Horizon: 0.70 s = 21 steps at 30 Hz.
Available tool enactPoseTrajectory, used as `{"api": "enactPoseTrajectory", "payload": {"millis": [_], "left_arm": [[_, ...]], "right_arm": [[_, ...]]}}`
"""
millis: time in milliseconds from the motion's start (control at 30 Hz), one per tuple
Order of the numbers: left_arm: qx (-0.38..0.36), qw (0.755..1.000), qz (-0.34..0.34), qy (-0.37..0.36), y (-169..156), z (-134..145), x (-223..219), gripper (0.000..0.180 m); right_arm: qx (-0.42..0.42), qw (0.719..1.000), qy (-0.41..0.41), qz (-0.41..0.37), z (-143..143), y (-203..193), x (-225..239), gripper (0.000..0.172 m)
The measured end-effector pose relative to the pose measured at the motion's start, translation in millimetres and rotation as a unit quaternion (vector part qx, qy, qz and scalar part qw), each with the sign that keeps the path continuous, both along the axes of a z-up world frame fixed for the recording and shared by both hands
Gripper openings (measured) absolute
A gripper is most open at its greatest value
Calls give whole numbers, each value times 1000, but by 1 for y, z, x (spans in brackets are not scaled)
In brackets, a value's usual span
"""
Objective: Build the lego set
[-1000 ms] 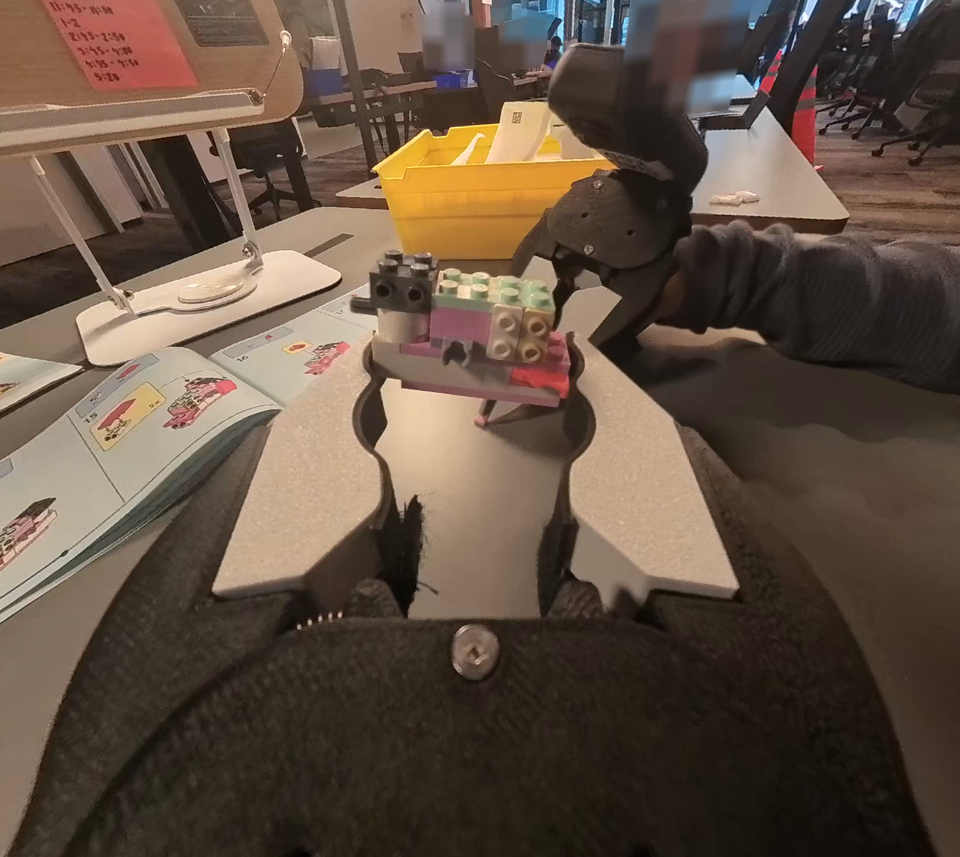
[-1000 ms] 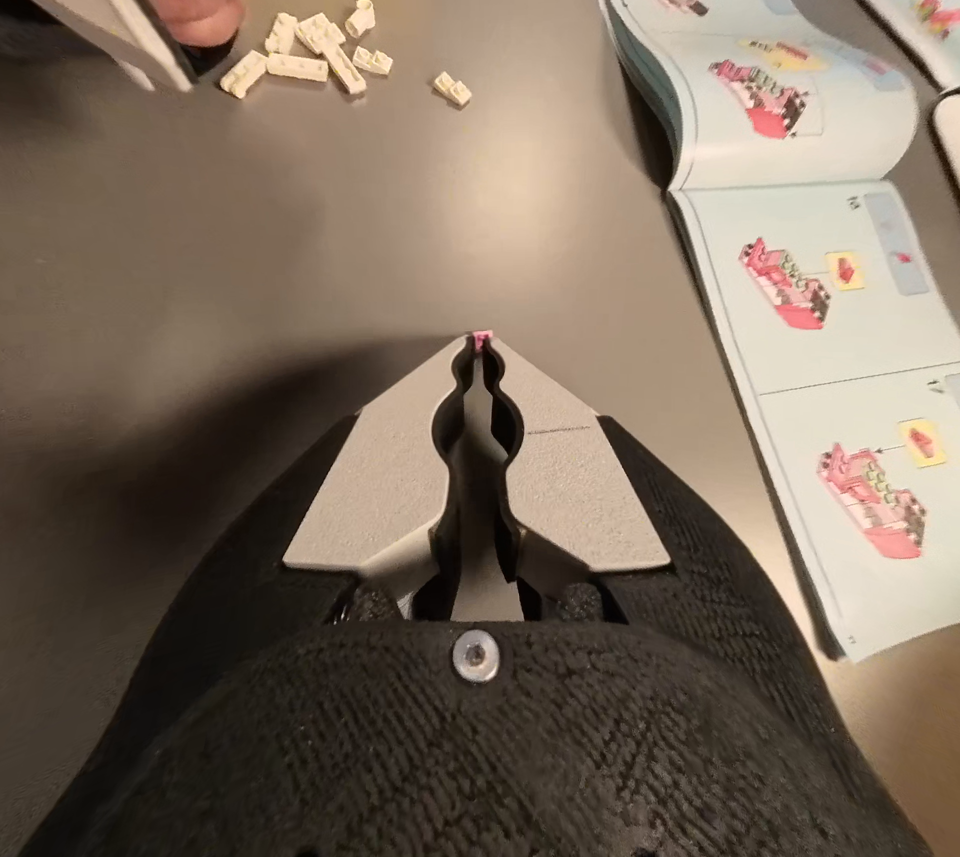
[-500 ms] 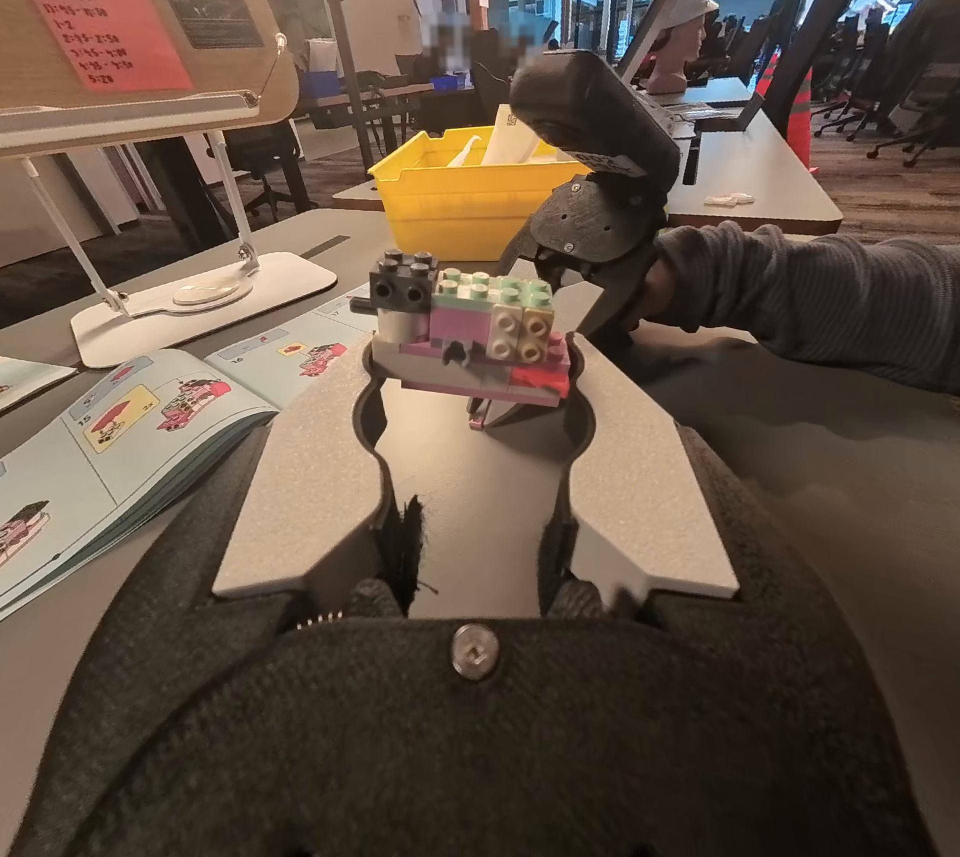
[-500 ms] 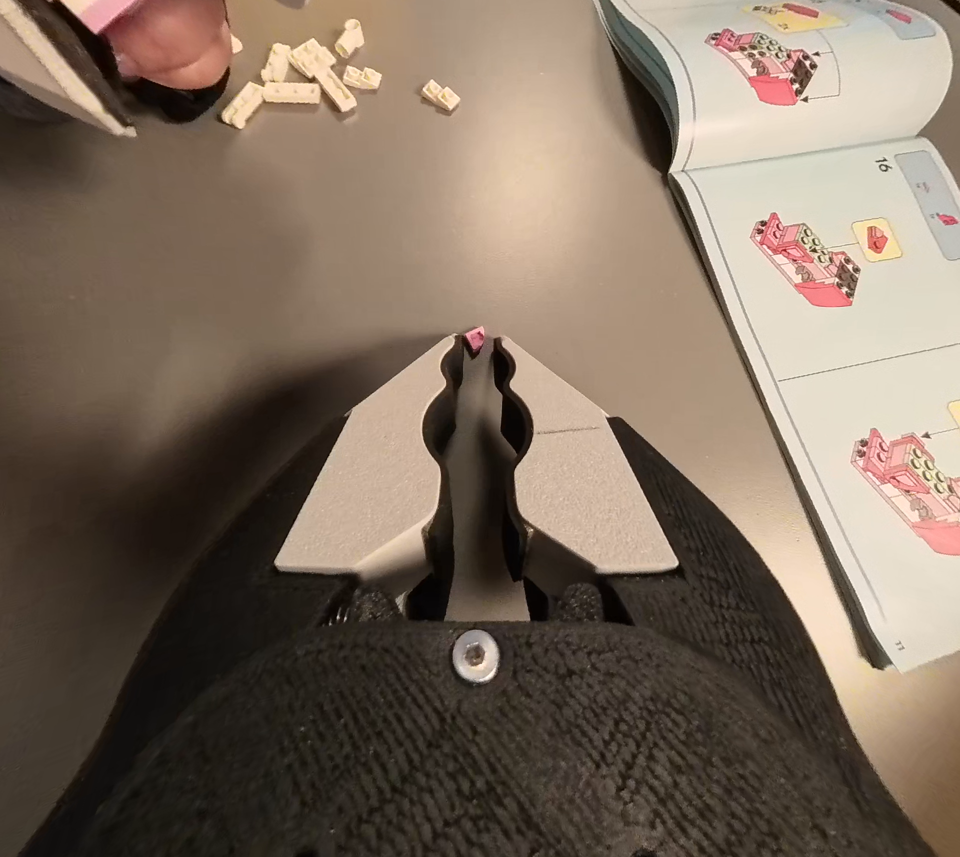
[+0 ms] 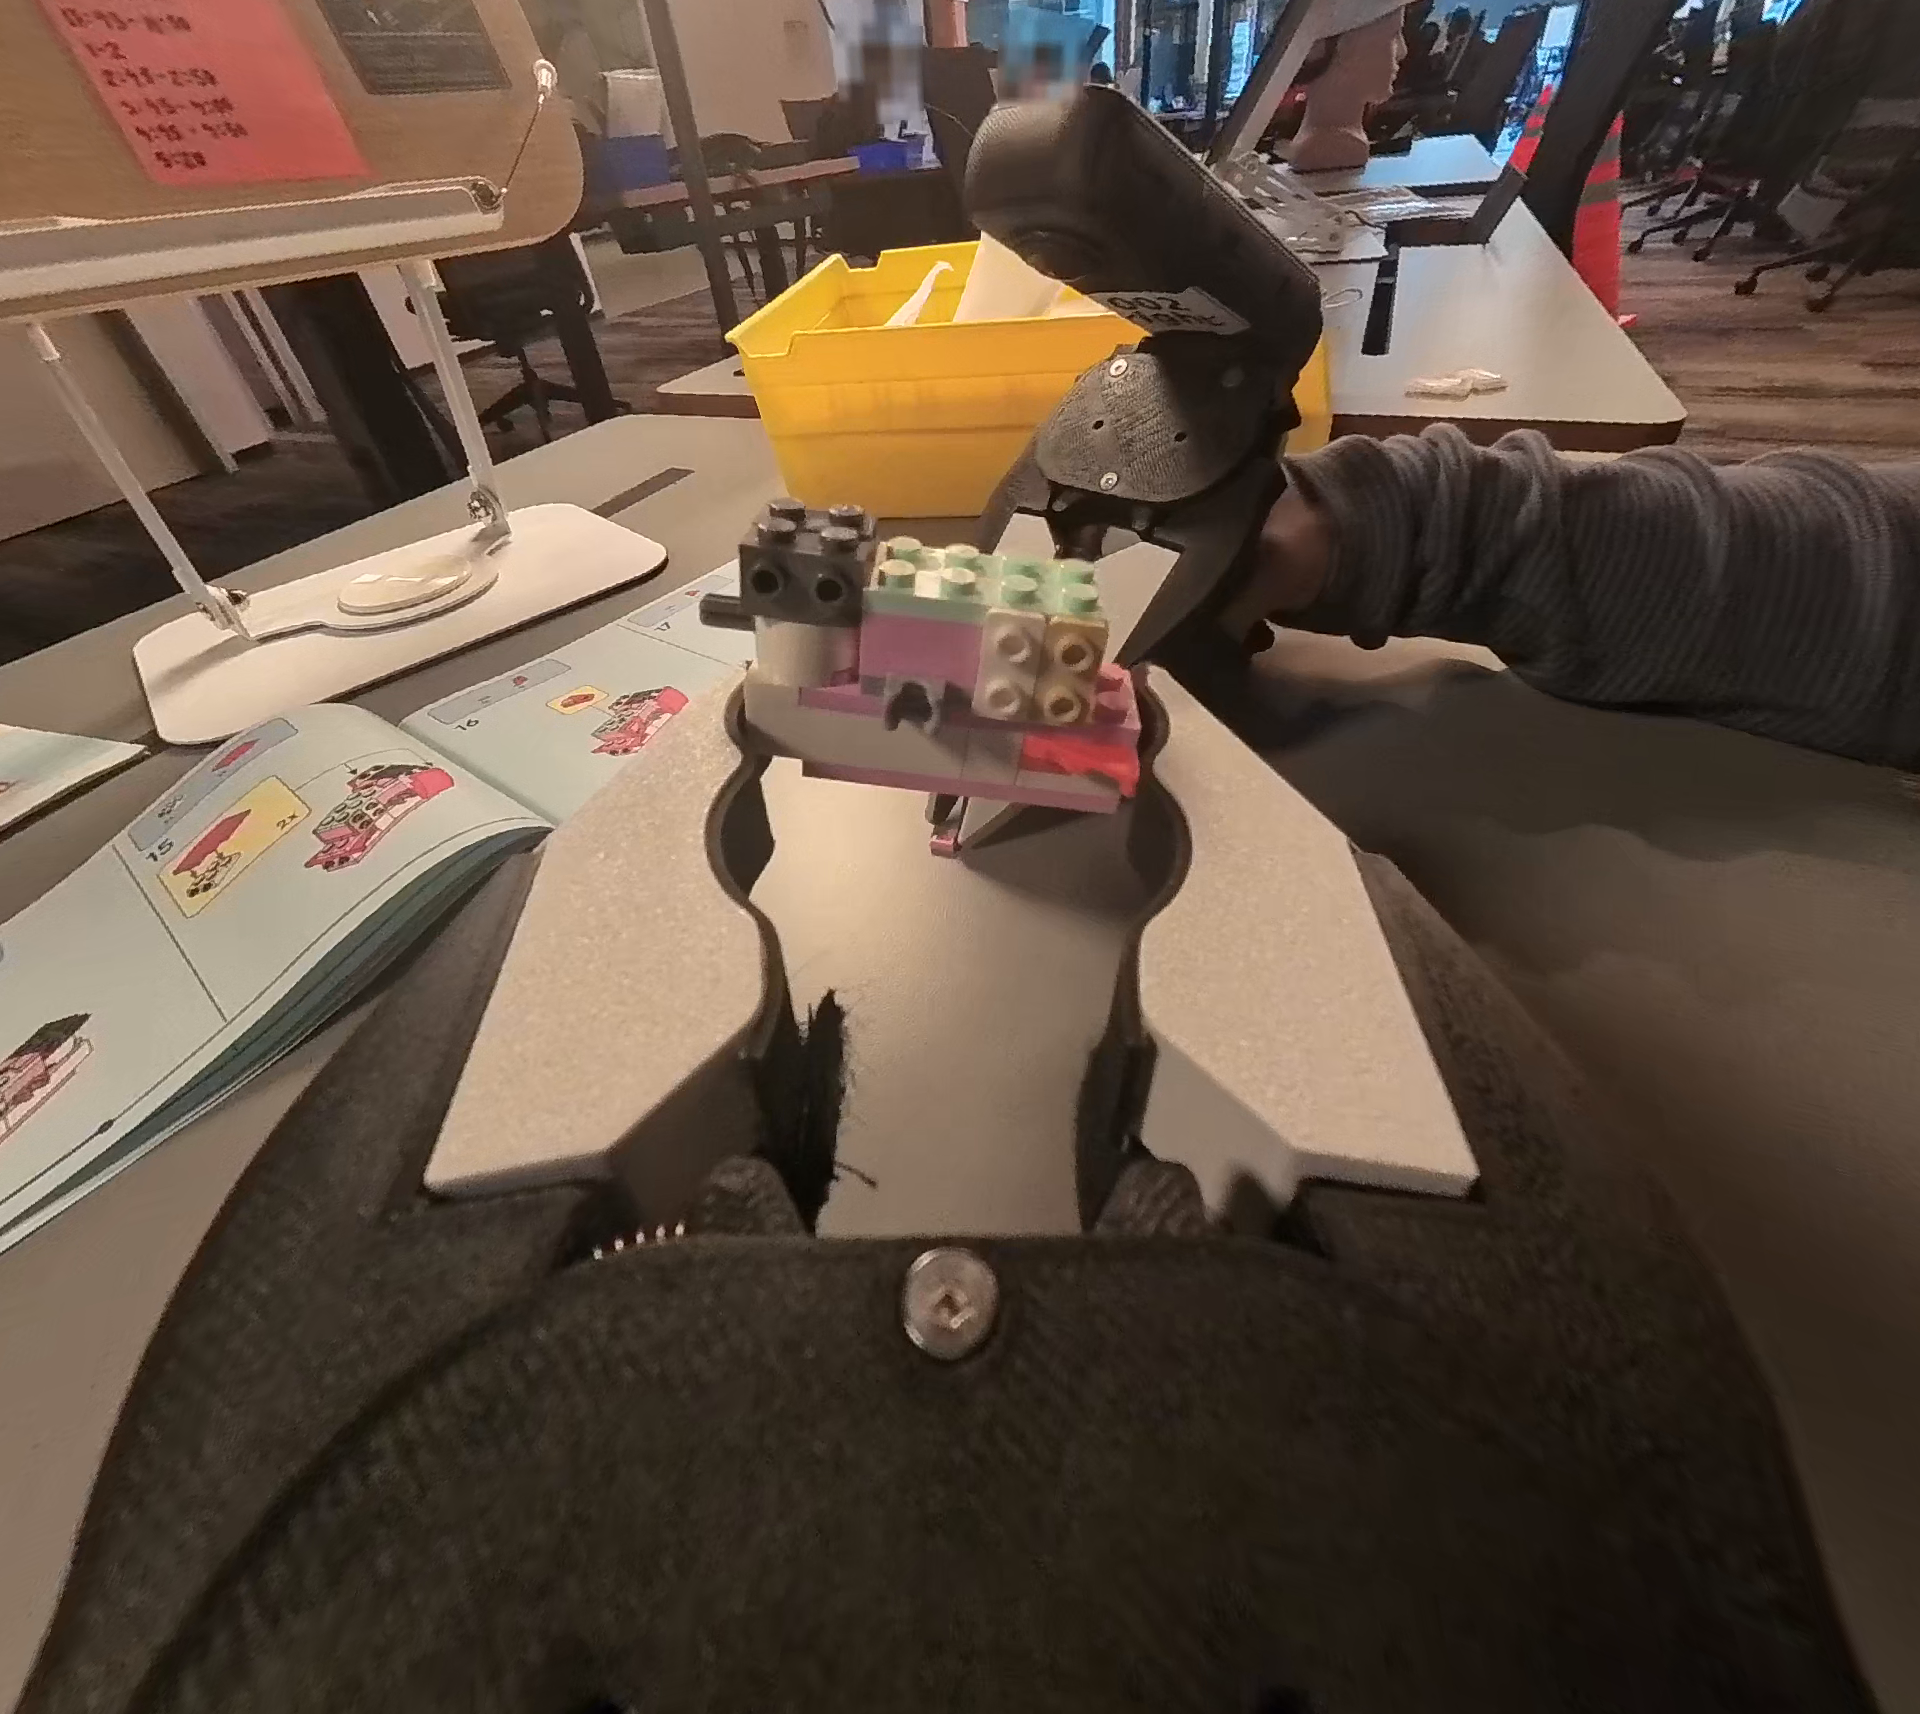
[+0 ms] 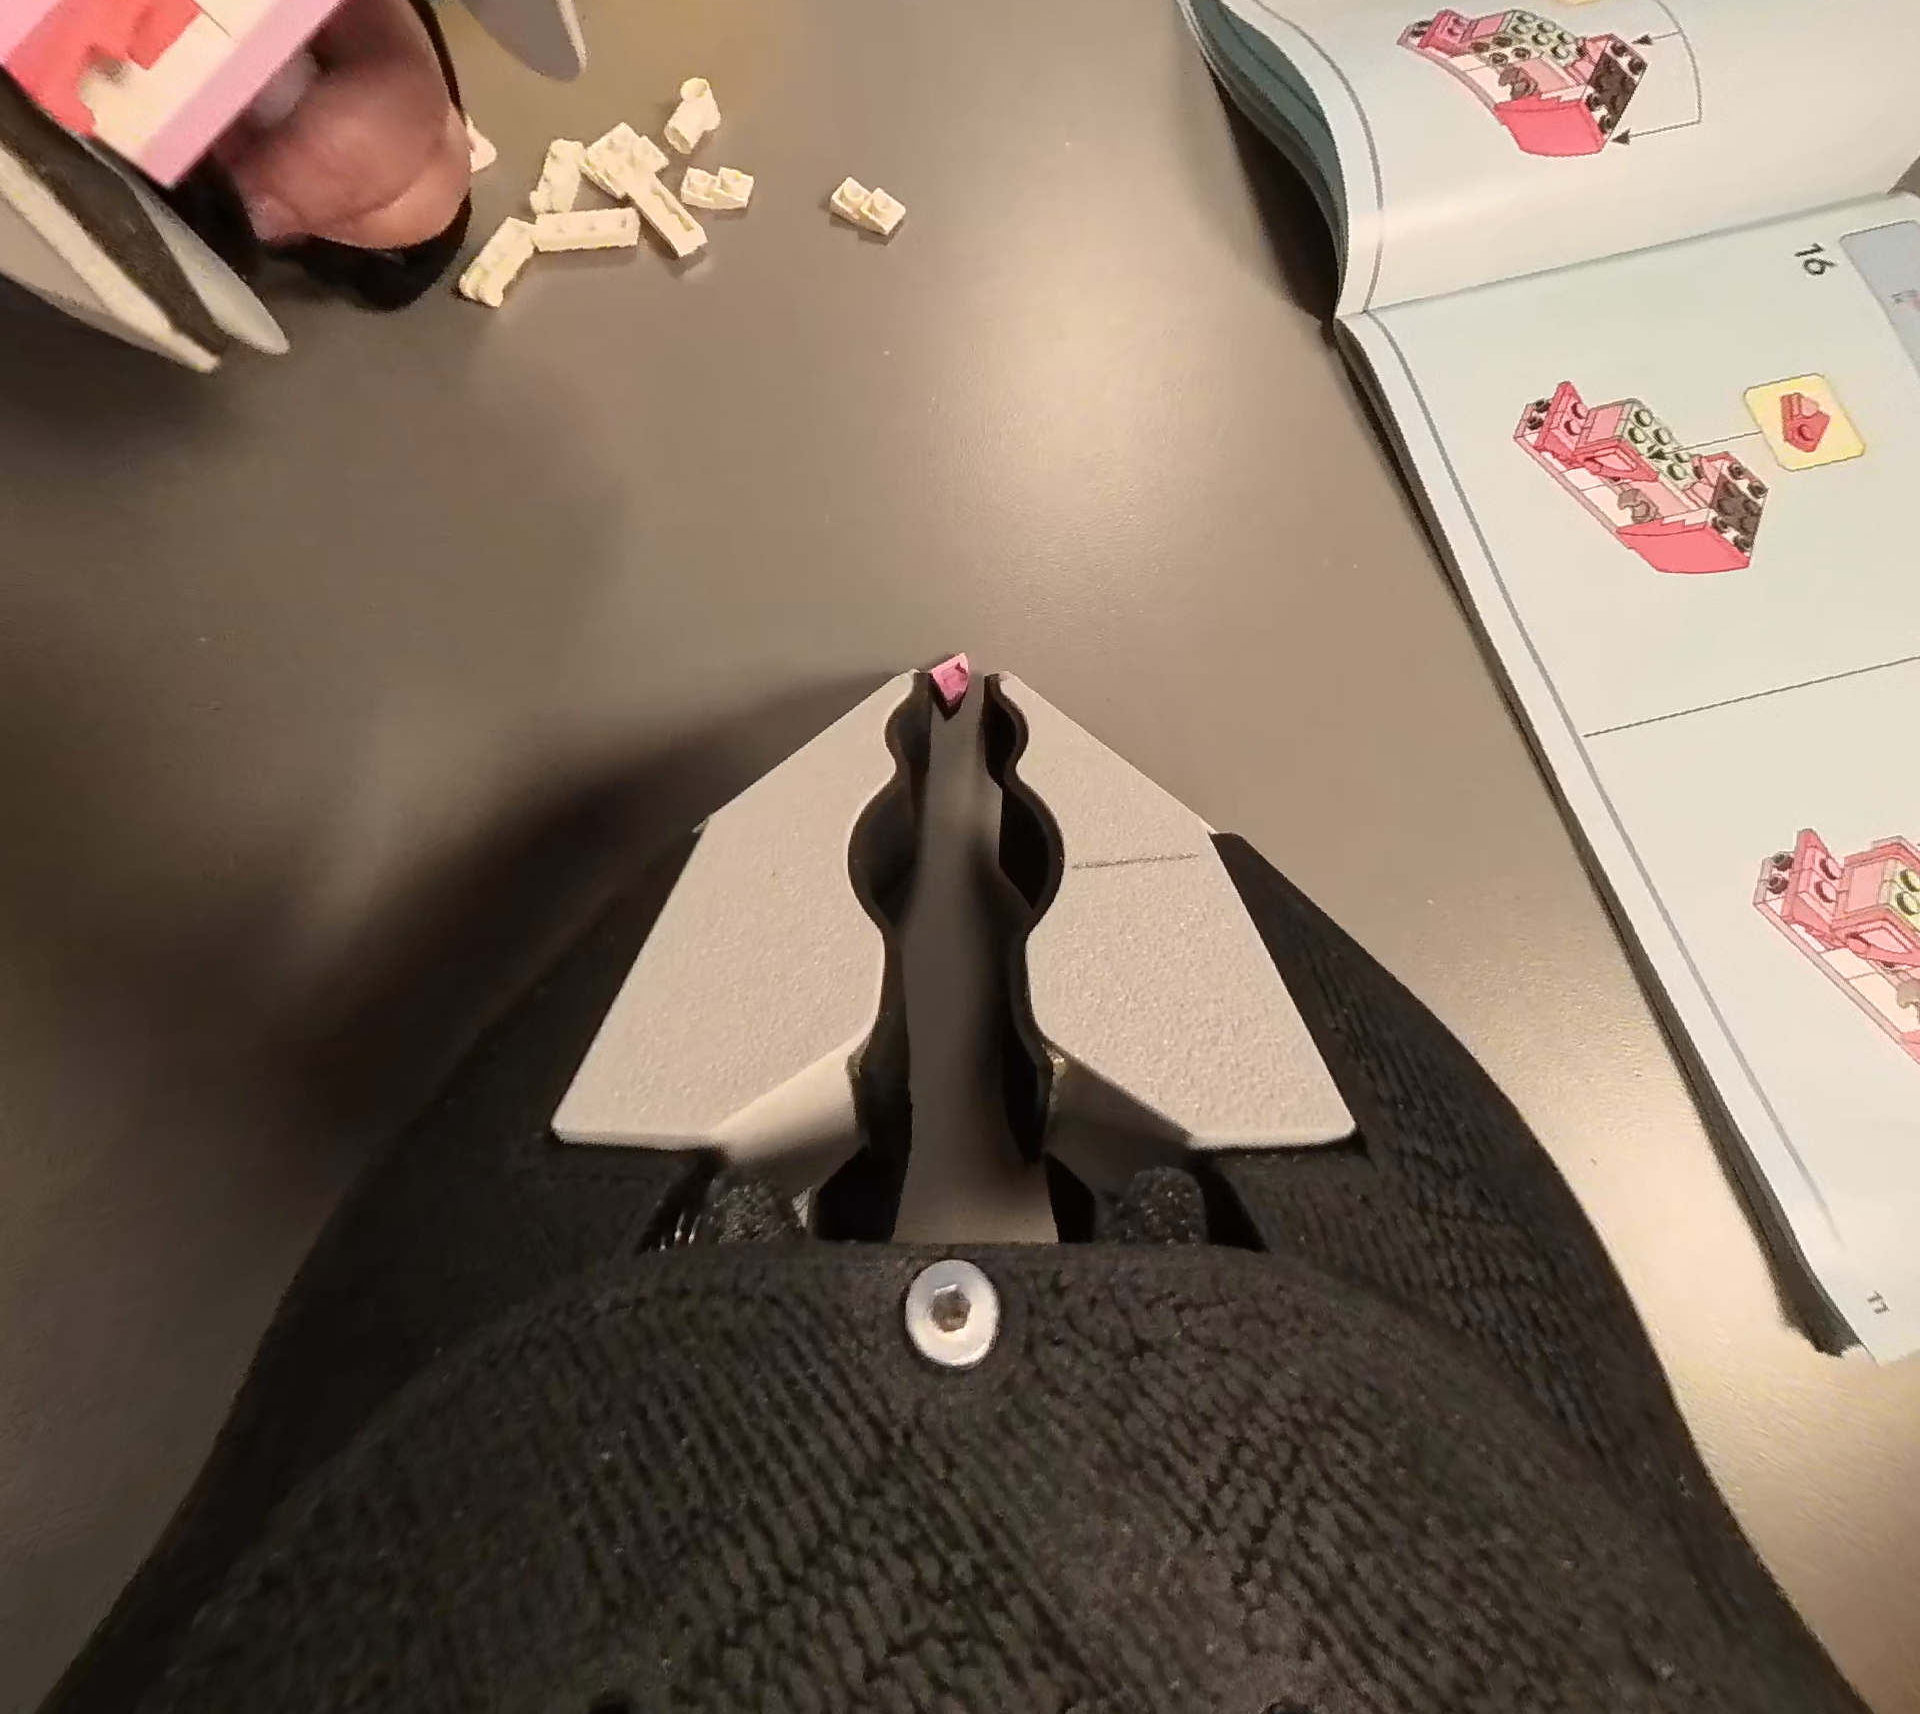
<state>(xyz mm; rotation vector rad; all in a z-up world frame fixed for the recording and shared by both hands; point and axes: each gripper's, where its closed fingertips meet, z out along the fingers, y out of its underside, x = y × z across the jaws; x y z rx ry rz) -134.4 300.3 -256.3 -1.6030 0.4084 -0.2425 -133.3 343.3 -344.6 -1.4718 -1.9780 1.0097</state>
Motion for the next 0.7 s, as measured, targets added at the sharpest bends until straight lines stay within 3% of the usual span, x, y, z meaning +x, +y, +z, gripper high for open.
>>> {"api": "enactPoseTrajectory", "payload": {"millis": [267, 500, 600, 700], "left_arm": [[0, 1000, 0, -2, 0, 0, 0, 68], [1, 1000, 0, 2, 0, 0, 0, 68], [1, 1000, 0, 1, 0, 0, 0, 68], [5, 1000, 2, -3, 0, 2, -1, 68]], "right_arm": [[42, 999, 9, 1, -1, 2, -2, 1], [152, 987, 49, 1, 4, 11, -5, 0], [262, 962, 78, 16, 9, 18, -5, 0], [413, 906, 84, 41, 20, 31, -1, 0]]}}
